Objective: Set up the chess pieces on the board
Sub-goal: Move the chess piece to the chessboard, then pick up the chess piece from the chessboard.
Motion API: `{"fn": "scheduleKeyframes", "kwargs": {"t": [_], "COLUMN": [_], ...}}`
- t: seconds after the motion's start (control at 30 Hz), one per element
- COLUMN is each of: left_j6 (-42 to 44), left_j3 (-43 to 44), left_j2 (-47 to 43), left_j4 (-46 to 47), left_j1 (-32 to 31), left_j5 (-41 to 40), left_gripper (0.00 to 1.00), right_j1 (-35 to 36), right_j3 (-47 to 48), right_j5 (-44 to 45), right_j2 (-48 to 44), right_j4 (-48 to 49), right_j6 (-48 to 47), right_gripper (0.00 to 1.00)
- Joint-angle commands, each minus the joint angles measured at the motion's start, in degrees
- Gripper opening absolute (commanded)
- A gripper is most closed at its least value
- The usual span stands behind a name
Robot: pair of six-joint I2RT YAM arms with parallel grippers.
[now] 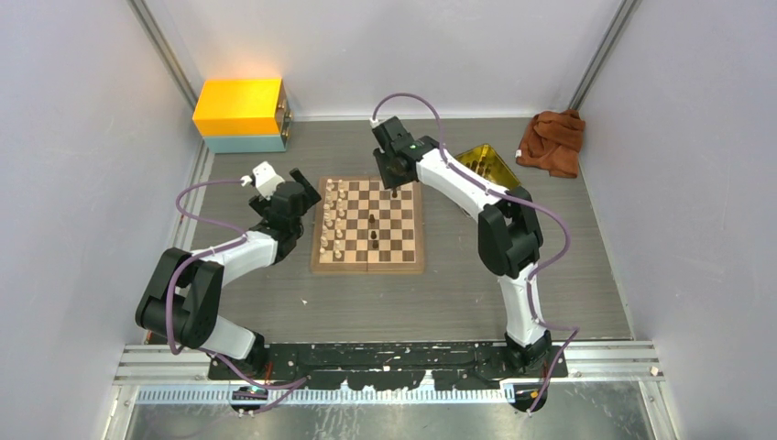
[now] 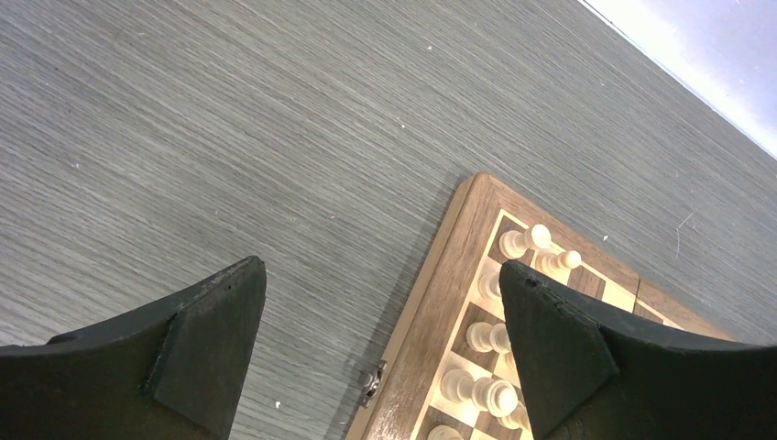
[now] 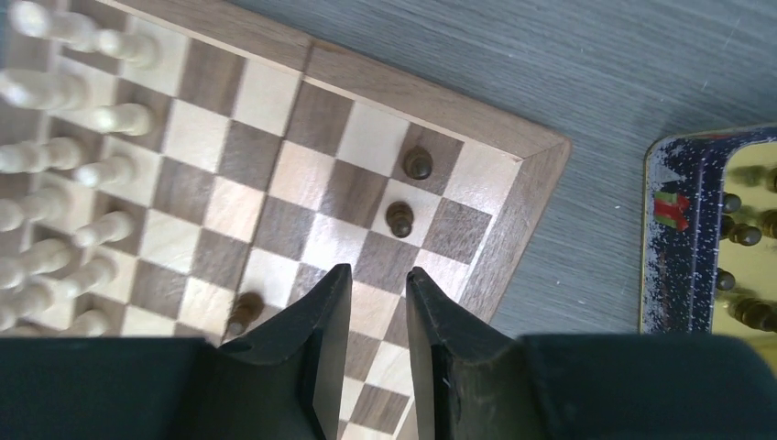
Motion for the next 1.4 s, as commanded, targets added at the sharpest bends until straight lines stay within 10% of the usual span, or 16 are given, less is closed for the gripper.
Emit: {"fn": "scheduleKeyframes", "kwargs": {"t": [0.0, 1.37], "left_j6": [1.05, 1.70], "left_j3": [1.72, -1.23], "left_j2": [-0.39, -2.69], "left_j4": [1.95, 3.53], "left_j1": [-0.32, -0.41], "left_j5": [-2.39, -2.24], "left_gripper": [0.99, 0.99], "right_j1": [3.04, 10.23], "right_j3": [2.25, -4.95], "right_j5": [1.22, -0.61], "right_j2": [-5.93, -1.99], "right_j4": [-0.69, 3.49], "right_j6": [-0.76, 2.32], "right_gripper": [0.35, 0.36]}}
